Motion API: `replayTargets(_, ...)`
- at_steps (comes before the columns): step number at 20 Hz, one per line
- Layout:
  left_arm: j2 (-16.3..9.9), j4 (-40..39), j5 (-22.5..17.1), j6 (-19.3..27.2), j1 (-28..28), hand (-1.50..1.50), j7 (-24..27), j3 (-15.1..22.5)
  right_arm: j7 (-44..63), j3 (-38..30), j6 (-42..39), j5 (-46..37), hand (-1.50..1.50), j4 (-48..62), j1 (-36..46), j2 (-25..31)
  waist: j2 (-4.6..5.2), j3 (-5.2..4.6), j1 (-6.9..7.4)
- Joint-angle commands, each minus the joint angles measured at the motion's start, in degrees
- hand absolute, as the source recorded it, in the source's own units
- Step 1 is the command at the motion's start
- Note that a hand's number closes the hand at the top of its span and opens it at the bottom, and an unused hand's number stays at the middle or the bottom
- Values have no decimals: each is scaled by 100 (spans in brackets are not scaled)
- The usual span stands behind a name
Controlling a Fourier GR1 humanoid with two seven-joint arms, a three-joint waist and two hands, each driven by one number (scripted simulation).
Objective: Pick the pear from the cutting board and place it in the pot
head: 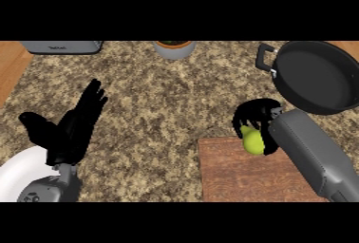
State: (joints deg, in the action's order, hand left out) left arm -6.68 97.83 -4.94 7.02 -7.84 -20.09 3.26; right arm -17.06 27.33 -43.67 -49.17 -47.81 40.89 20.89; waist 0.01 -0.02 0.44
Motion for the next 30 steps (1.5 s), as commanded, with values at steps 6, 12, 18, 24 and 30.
replayTargets(6,-64,10,48,101,337,0,118,-248,1890,-2091,1204,312,150,552,-357,974,-118,-3,-567)
replayTargets(12,-91,30,12,194,342,0,144,-436,3796,-3545,3234,499,150,665,-708,1505,-123,-8,-717)
replayTargets(18,-172,-16,-74,-54,412,0,121,-362,4707,-3844,4402,320,150,-815,-1108,1671,-144,-25,-512)
replayTargets(24,-14,186,-9,-44,611,0,128,-132,5292,-3972,4234,456,150,-3134,-1765,1766,-129,-17,-381)
replayTargets(30,-20,-129,17,-70,187,0,220,-206,5569,-4075,3636,609,150,-4892,-1669,2145,-46,-7,-199)
